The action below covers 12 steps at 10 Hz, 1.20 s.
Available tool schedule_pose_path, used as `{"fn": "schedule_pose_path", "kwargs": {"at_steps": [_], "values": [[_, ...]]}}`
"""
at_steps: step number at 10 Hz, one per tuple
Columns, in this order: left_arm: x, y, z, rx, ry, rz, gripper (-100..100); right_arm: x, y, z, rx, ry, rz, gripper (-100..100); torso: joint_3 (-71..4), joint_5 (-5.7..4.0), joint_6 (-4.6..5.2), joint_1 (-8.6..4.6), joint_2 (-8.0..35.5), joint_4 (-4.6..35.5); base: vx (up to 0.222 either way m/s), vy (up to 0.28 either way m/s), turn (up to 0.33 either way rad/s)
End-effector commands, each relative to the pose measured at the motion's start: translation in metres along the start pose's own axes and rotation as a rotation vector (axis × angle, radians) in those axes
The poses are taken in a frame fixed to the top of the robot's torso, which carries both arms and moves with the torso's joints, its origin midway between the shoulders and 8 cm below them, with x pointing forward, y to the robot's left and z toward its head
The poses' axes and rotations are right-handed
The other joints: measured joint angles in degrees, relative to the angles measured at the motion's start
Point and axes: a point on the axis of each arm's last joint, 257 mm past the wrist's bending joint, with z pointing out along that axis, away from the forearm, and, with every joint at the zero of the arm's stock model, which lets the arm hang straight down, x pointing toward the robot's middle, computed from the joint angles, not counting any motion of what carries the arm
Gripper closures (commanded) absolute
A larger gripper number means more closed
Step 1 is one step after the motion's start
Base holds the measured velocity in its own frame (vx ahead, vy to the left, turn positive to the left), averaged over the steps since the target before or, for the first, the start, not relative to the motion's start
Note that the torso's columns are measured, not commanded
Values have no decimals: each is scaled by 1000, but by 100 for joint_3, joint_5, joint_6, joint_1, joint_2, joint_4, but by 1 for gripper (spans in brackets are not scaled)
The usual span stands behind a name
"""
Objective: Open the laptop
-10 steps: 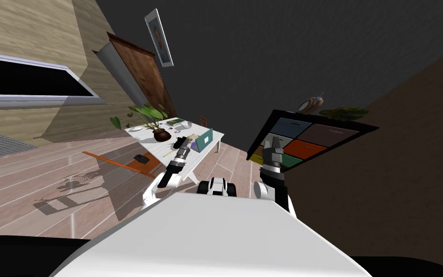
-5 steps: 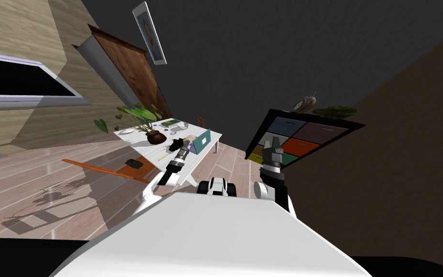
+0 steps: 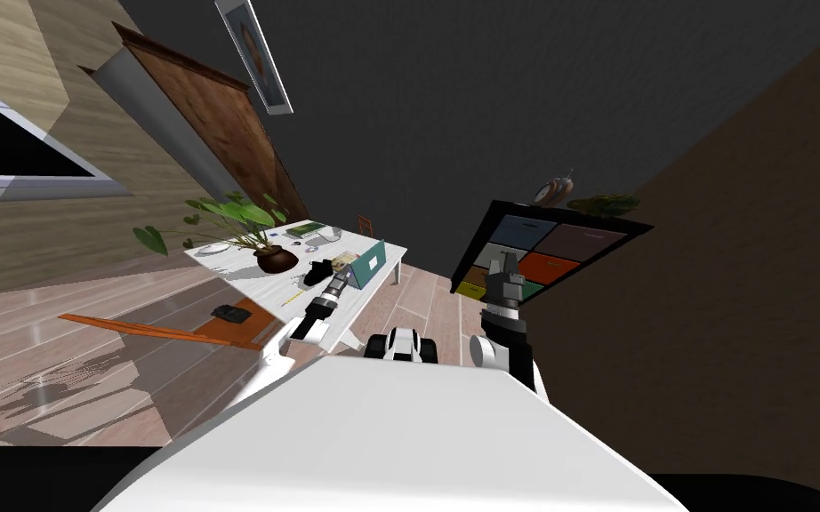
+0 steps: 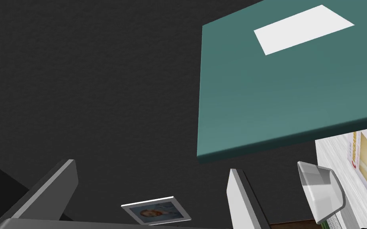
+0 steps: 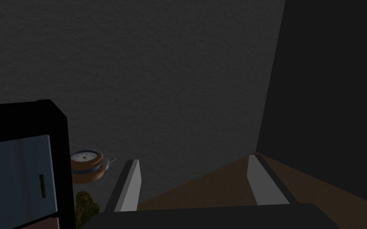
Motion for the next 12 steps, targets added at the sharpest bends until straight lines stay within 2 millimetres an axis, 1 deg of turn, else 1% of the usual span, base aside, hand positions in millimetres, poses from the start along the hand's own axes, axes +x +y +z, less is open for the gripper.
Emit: {"fn": "schedule_pose_path", "kwargs": {"at_steps": [1,3,5,6,7,8,9,10,12], "values": [[-6,22,-1,-43,18,44,-100,0,0,0,0,0,0,0,-1,-1,0,-2,-1,0,39,14,-92],[-11,37,-3,-72,28,73,-100,0,0,0,0,0,0,0,-3,-1,0,0,-4,-1,39,15,-93],[-20,58,-5,-113,40,111,-100,0,0,0,0,0,0,0,-2,0,1,1,-2,-1,38,20,-121],[-21,62,-5,-121,41,116,-100,0,0,0,0,0,0,0,-2,0,0,1,-3,-1,35,17,-62],[-20,57,-6,-114,40,111,-100,0,0,0,0,0,0,0,-1,-1,-1,-1,-1,0,14,8,-8],[-20,58,-6,-115,40,112,-100,0,0,0,0,0,0,0,2,-1,-1,-5,4,1,0,0,0],[-20,58,-6,-115,40,111,100,0,0,0,0,0,0,0,3,-2,0,-5,5,2,0,0,0],[-19,60,-2,-132,27,35,100,0,0,0,0,0,0,0,1,0,0,-1,1,-1,-31,72,-72],[-18,63,2,-150,15,-41,100,0,0,0,0,0,0,0,-8,21,-5,54,-16,-9,-33,141,-74]]}}
